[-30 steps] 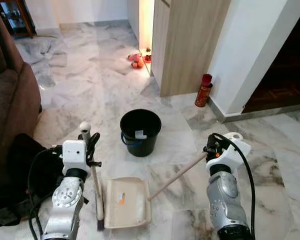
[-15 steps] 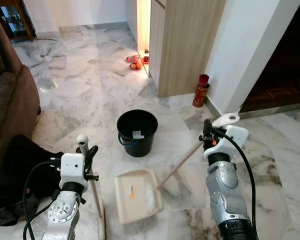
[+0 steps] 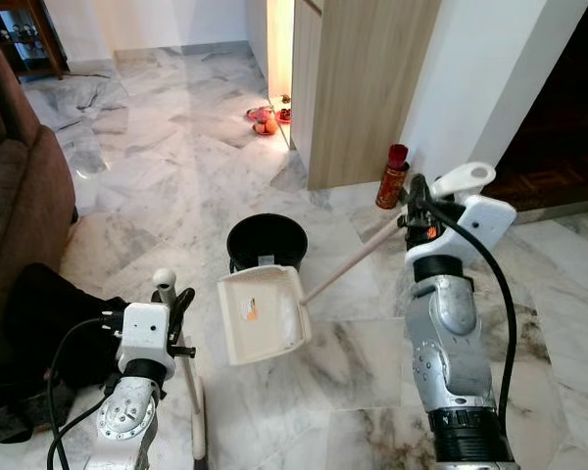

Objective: Sweep floor

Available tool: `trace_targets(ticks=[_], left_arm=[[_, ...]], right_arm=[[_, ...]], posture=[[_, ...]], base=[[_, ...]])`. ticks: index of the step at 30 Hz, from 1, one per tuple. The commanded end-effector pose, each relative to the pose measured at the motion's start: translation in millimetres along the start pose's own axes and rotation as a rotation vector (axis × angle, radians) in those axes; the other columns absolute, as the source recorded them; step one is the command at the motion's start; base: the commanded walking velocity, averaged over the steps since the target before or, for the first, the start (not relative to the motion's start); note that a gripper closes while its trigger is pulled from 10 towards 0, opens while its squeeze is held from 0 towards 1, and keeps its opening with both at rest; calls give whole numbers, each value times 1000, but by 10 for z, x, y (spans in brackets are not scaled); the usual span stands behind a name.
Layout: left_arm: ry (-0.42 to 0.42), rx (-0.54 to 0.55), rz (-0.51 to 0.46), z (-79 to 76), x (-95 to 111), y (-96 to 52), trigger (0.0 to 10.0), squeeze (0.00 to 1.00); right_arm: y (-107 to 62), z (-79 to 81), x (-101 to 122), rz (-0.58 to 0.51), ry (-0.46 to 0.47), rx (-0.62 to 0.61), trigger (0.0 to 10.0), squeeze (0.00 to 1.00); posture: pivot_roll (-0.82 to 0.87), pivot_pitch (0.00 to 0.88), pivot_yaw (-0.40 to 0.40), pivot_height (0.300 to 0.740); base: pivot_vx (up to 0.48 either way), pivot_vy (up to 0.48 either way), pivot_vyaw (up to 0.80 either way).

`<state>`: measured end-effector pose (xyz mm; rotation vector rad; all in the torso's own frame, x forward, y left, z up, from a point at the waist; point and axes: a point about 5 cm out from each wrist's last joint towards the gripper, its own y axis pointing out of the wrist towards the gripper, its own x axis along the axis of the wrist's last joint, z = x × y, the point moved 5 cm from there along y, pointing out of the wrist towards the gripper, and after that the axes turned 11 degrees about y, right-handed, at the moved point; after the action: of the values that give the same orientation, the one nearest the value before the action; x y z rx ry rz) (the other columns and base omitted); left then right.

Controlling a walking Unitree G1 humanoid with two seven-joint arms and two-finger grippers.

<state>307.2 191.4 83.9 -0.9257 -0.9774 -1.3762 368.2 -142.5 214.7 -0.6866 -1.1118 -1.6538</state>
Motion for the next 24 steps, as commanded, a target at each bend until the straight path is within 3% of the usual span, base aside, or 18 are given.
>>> trace_targets(ticks=[1, 16, 24], left_arm=[[24, 23, -73, 52, 183, 34, 10000, 0], [25, 52, -64, 126, 188, 37, 10000, 0], [27, 55, -64, 138, 191, 34, 10000, 0]], right_arm=[[56, 174, 261, -90, 38, 45, 10000, 0], [55, 171, 301, -95, 46, 29, 10000, 0], [50, 145, 303, -96, 58, 16, 10000, 0]], posture=[[117, 53, -26, 740], [126, 70, -25, 740], [127, 75, -23, 740]], base=[[0, 0, 0], [0, 0, 0], [286, 0, 0]])
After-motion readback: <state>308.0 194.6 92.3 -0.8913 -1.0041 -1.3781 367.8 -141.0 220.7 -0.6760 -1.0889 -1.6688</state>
